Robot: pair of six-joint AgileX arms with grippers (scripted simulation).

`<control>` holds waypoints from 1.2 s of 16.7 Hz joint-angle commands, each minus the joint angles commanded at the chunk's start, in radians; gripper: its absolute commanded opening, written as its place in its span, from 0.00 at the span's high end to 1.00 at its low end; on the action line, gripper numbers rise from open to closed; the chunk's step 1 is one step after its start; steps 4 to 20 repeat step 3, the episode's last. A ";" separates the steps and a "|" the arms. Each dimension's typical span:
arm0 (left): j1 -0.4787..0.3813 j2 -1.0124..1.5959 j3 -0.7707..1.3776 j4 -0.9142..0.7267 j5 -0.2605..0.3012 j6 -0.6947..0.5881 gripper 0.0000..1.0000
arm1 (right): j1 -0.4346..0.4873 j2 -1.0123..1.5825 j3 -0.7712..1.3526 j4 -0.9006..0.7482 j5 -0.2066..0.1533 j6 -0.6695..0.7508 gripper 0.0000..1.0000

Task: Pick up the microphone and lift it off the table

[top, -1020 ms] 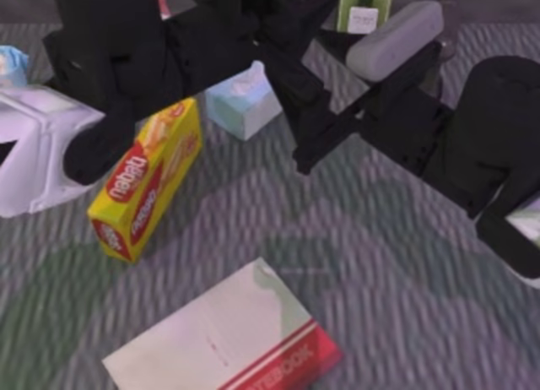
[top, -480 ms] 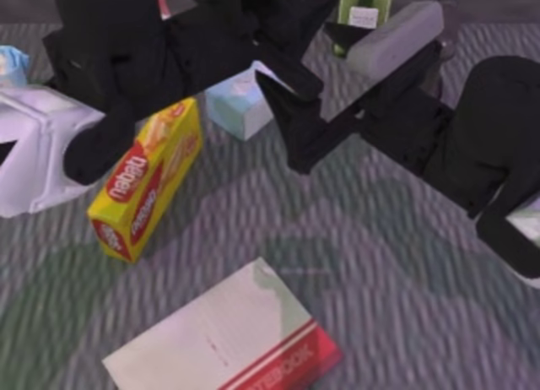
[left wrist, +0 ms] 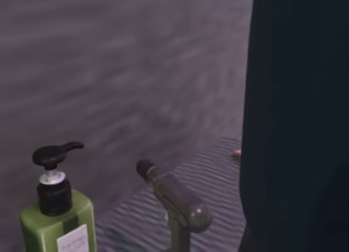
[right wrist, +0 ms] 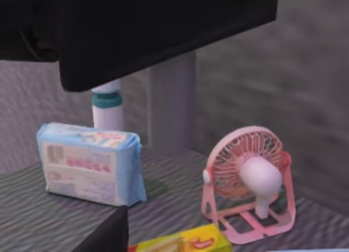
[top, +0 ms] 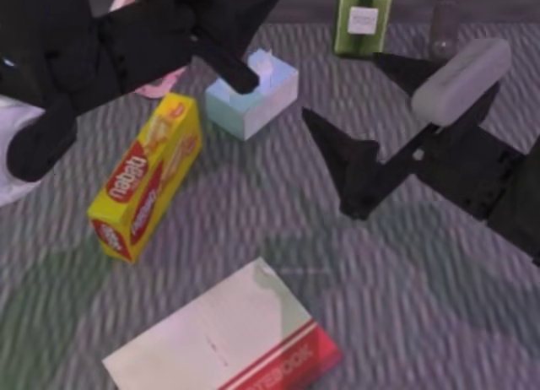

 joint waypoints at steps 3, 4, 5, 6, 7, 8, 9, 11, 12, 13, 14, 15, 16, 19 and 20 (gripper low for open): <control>0.034 -0.017 -0.018 -0.003 0.029 0.003 1.00 | -0.004 -0.049 -0.046 -0.001 -0.011 0.002 0.00; 0.034 -0.017 -0.018 -0.003 0.029 0.003 1.00 | -0.004 -0.049 -0.046 -0.001 -0.011 0.002 0.00; 0.034 -0.017 -0.018 -0.003 0.029 0.003 1.00 | -0.004 -0.049 -0.046 -0.001 -0.011 0.002 0.00; 0.034 -0.017 -0.018 -0.003 0.029 0.003 1.00 | -0.004 -0.049 -0.046 -0.001 -0.011 0.002 0.00; 0.034 -0.017 -0.018 -0.003 0.029 0.003 1.00 | -0.004 -0.049 -0.046 -0.001 -0.011 0.002 0.00; 0.034 -0.017 -0.018 -0.003 0.029 0.003 1.00 | -0.004 -0.049 -0.046 -0.001 -0.011 0.002 0.00; 0.034 -0.017 -0.018 -0.003 0.029 0.003 1.00 | -0.004 -0.049 -0.046 -0.001 -0.011 0.002 0.00; 0.034 -0.017 -0.018 -0.003 0.029 0.003 1.00 | -0.004 -0.049 -0.046 -0.001 -0.011 0.002 0.00; 0.034 -0.017 -0.018 -0.003 0.029 0.003 1.00 | -0.004 -0.049 -0.046 -0.001 -0.011 0.002 0.00; 0.034 -0.017 -0.018 -0.003 0.029 0.003 1.00 | -0.004 -0.049 -0.046 -0.001 -0.011 0.002 0.00; 0.034 -0.017 -0.018 -0.003 0.029 0.003 1.00 | -0.004 -0.049 -0.046 -0.001 -0.011 0.002 0.00; 0.034 -0.017 -0.018 -0.003 0.029 0.003 1.00 | -0.004 -0.049 -0.046 -0.001 -0.011 0.002 0.00; 0.034 -0.017 -0.018 -0.003 0.029 0.003 1.00 | -0.004 -0.049 -0.046 -0.001 -0.011 0.002 0.00; 0.034 -0.017 -0.018 -0.003 0.029 0.003 1.00 | -0.004 -0.049 -0.046 -0.001 -0.011 0.002 0.00; 0.034 -0.017 -0.018 -0.003 0.029 0.003 1.00 | -0.004 -0.049 -0.046 -0.001 -0.011 0.002 0.00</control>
